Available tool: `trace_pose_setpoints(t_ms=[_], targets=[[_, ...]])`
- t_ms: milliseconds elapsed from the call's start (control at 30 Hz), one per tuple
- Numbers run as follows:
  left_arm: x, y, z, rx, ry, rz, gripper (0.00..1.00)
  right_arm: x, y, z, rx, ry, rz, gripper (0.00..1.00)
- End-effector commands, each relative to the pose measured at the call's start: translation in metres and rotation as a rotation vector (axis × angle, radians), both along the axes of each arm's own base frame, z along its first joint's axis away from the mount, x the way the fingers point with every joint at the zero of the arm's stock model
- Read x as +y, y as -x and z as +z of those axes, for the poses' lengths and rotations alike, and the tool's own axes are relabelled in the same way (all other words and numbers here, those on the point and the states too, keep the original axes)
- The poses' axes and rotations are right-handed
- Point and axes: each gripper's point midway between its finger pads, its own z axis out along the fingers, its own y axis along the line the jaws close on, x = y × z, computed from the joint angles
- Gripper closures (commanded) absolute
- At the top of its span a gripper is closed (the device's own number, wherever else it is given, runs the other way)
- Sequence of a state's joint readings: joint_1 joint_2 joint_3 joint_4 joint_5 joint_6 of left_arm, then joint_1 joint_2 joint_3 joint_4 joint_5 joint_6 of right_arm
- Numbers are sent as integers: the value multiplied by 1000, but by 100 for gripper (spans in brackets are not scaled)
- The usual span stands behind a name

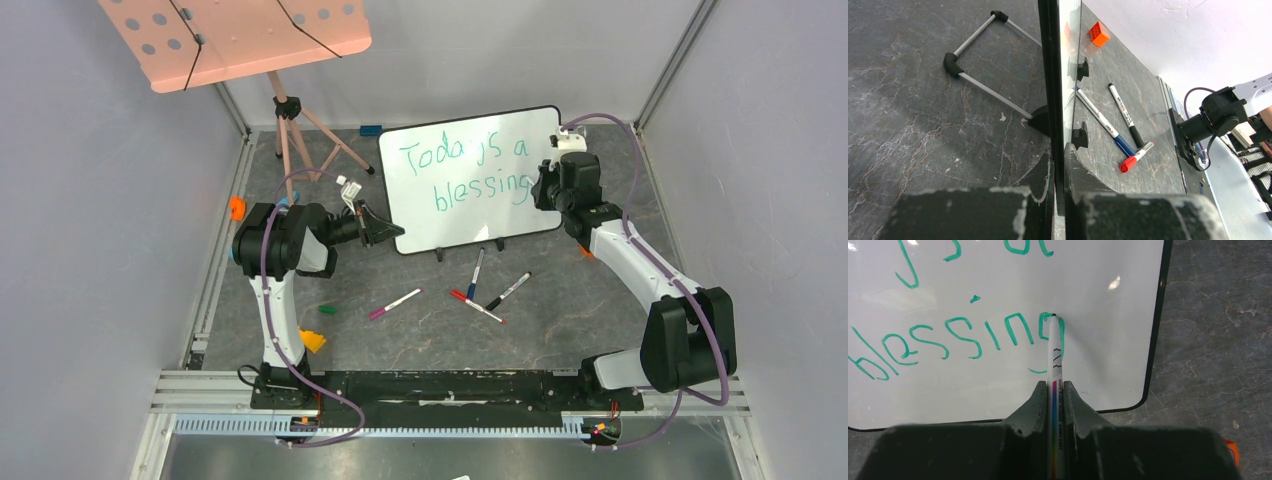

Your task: Write a sentence on the whiteboard

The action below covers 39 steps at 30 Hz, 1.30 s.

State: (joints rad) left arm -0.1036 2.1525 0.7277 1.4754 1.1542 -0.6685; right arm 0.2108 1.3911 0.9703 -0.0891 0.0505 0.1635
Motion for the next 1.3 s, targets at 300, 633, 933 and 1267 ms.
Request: trace_pose_setpoints(t_ms=[300, 633, 933, 1267], targets=[[-1, -2, 7, -141, -11, -26, 93, -7, -6, 30, -69, -1, -22, 100], [1, -2, 8, -151, -16, 1, 53, -8, 14, 84, -241, -62, -20, 100], [17, 1, 20, -165, -22, 99, 52, -5, 40, 117, -356, -141, -2, 100], [61, 16, 36, -85, -4, 320, 55, -4, 50, 124, -373, -159, 13, 100]])
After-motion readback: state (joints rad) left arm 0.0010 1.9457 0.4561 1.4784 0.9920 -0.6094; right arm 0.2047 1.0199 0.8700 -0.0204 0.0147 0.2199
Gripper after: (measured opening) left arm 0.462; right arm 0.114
